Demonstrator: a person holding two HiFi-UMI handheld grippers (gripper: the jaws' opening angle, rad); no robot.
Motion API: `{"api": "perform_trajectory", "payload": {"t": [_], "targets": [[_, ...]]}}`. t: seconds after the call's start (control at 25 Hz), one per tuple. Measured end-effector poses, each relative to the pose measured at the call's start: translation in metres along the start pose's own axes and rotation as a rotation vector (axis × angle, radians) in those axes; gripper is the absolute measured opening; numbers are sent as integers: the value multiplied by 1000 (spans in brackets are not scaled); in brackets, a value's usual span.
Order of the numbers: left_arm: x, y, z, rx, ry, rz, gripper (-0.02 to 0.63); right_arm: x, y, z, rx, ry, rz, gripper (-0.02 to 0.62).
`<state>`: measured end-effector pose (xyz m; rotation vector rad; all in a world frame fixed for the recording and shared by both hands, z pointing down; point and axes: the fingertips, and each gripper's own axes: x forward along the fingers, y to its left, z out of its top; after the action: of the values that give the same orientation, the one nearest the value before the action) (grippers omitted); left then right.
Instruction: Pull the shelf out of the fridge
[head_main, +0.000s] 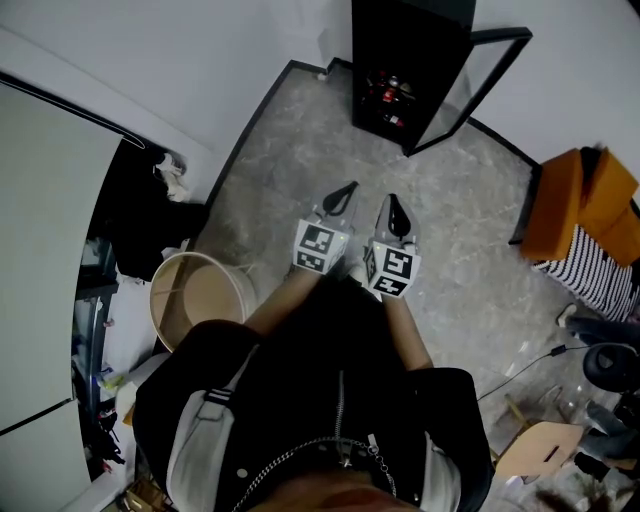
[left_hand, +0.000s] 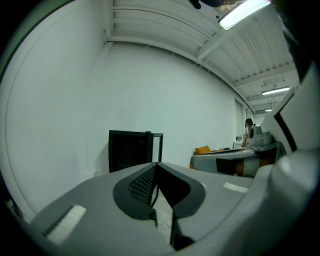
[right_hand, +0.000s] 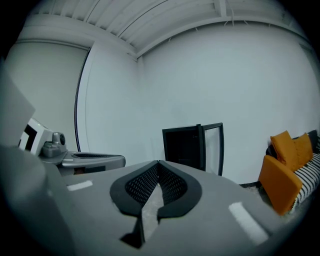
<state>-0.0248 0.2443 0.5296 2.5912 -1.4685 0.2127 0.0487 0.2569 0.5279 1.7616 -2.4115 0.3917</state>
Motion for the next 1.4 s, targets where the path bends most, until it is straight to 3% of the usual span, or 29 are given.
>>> {"api": "perform_trajectory", "payload": {"t": [0.32,0.88,1.4], "targets": [[37,22,0,-23,-3,-19,3,38,-8,3,-25,18,-10,2],[141,82,39,-12,-24,-101,3,145,-39,46,-17,7,-88,2],[196,143,48,-18,-20,-161,3,220,-36,62,-26,8,-154,2]]}}
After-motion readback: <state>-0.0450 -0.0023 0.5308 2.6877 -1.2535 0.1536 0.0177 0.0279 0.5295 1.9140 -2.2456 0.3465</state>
